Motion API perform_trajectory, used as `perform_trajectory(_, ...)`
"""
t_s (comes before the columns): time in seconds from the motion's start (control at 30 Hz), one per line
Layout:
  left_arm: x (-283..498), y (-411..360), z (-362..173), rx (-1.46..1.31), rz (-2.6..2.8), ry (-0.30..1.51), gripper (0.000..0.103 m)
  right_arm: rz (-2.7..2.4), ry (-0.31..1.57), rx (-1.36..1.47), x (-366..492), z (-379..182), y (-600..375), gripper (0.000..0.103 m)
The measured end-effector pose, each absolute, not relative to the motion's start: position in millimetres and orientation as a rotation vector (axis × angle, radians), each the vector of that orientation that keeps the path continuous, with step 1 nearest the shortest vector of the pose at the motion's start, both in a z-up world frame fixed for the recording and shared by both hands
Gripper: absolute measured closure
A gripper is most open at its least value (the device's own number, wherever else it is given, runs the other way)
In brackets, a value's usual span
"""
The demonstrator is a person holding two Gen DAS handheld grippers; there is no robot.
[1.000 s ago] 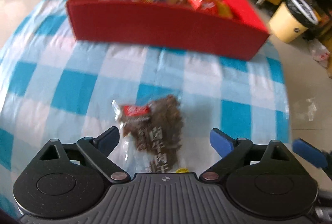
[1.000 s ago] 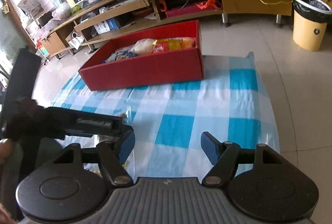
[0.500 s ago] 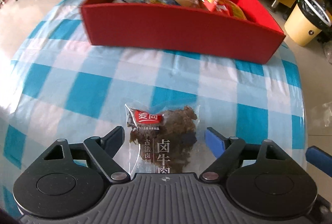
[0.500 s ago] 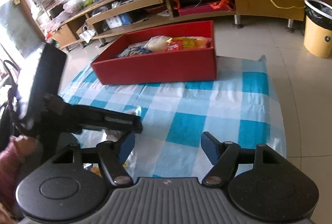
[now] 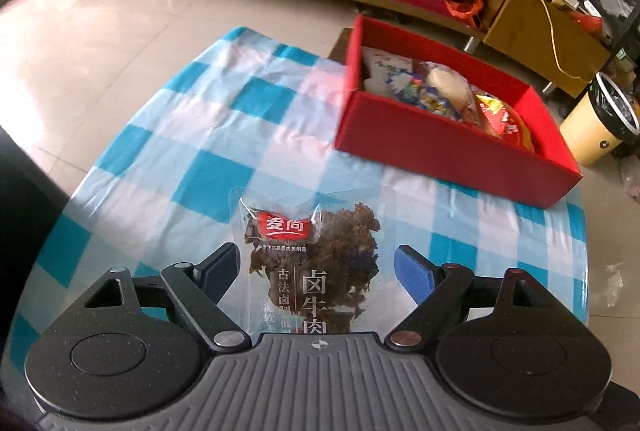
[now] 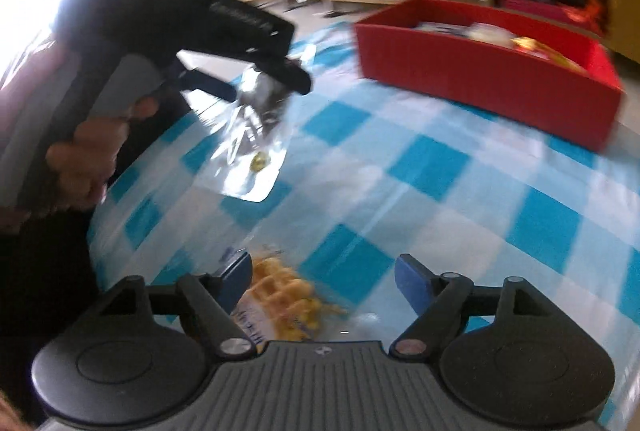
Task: Organize snacks
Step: 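Grasp the brown beef jerky packet with the left tool while the right tool grasps the yellow waffle packet, then lift the jerky and waffle packets with both tools toward the red box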
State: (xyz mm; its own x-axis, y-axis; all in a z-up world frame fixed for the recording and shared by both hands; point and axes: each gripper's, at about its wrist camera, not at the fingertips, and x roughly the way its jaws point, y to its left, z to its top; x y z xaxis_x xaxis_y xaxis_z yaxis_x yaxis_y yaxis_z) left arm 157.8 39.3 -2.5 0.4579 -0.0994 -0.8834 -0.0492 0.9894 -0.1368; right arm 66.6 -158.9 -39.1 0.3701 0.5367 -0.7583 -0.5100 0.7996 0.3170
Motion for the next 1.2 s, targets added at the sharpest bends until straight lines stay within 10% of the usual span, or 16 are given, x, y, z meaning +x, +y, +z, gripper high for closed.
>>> perform_trajectory(0.5, 144, 69, -1, -0.241, -0.178, 1.119, 0.014, 1.055, 1.060, -0.504, 64, -57, -78, 0.022)
perform_trajectory(0.87, 141, 78, -8, -0.248, -0.163, 1.145, 0.014, 0.941, 1.003, -0.523, 25, -83, -62, 0.001)
perform_trajectory(1.2, 134, 71, -6, -0.226, -0.174, 1.138, 0.013, 0.754, 1.023, -0.298, 31, -72, -87, 0.026)
